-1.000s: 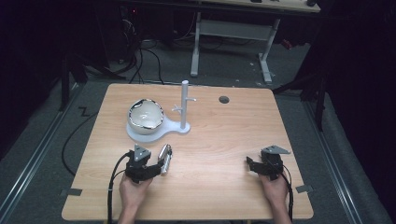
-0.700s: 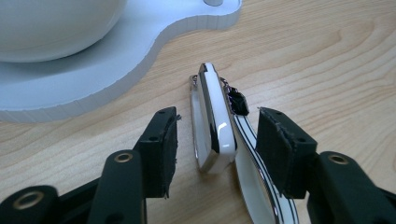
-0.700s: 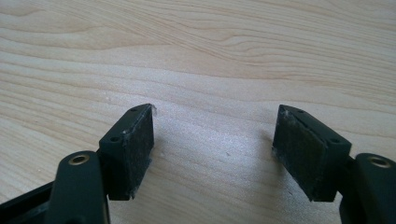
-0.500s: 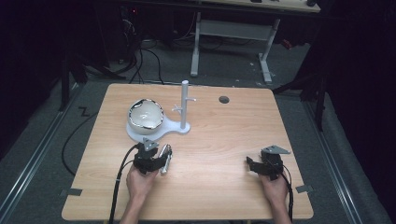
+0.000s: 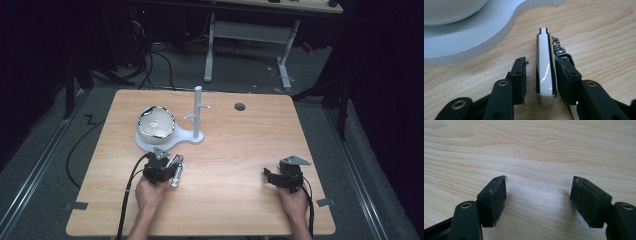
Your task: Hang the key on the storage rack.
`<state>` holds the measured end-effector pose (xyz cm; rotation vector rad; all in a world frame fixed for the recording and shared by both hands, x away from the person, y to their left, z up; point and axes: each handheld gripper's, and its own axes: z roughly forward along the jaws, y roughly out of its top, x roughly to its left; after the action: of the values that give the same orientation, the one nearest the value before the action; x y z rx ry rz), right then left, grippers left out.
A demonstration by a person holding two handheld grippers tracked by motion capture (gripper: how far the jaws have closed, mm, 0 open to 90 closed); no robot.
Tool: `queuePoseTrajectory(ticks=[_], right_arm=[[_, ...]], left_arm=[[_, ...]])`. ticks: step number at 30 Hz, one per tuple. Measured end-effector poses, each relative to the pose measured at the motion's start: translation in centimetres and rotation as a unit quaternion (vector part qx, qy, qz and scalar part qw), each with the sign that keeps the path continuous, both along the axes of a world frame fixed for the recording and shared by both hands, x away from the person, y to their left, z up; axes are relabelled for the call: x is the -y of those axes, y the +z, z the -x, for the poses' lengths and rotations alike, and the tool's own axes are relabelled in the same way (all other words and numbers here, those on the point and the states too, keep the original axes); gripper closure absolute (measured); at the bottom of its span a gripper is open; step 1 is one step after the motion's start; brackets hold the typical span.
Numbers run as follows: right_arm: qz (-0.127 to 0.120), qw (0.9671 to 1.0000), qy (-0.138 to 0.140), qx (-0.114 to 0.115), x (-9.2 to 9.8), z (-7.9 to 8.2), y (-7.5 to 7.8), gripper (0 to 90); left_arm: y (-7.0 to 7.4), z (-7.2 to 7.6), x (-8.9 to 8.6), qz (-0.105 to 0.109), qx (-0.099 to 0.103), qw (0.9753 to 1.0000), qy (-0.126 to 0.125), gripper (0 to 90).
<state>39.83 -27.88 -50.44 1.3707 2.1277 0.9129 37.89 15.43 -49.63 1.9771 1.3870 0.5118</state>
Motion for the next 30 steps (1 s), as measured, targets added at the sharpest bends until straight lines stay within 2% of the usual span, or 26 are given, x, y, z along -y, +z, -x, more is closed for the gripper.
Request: queuePoseTrajectory(ticks=[7, 13, 20, 21, 23, 28, 30], right_arm=[[0.000, 1.0000, 0.000, 0.000, 0.0, 0.0, 0.0, 29.1], [0.000, 1.0000, 0.000, 0.000, 0.0, 0.0, 0.0, 29.1], [0.000, 1.0000, 0.000, 0.000, 0.0, 0.0, 0.0, 29.1], [0.000, 1.0000, 0.000, 0.000, 0.0, 0.0, 0.0, 29.1], [0.000, 1.0000, 0.000, 0.000, 0.0, 0.0, 0.0, 29.1], [0.000, 1.0000, 0.000, 0.000, 0.0, 0.0, 0.0, 29.1], [0.000, 1.0000, 0.000, 0.000, 0.0, 0.0, 0.0, 29.1]], left_arm=[[-0.1, -0.1, 0.1, -0.006, 0.004, 1.0000, -0.005, 66.2], [-0.1, 0.0, -0.1, -0.007, 0.001, 0.9999, -0.009, 73.3], [-0.1, 0.0, -0.3, -0.007, 0.002, 0.9999, -0.015, 74.9], [0.0, 0.0, -0.3, -0.014, 0.004, 0.9998, -0.015, 75.0], [0.1, 0.2, -0.2, -0.013, 0.009, 0.9998, -0.015, 75.2], [0.9, 0.7, -0.3, 0.006, 0.032, 0.9993, -0.017, 75.5], [1.5, 1.0, -0.4, 0.007, 0.040, 0.9990, -0.019, 75.6]])
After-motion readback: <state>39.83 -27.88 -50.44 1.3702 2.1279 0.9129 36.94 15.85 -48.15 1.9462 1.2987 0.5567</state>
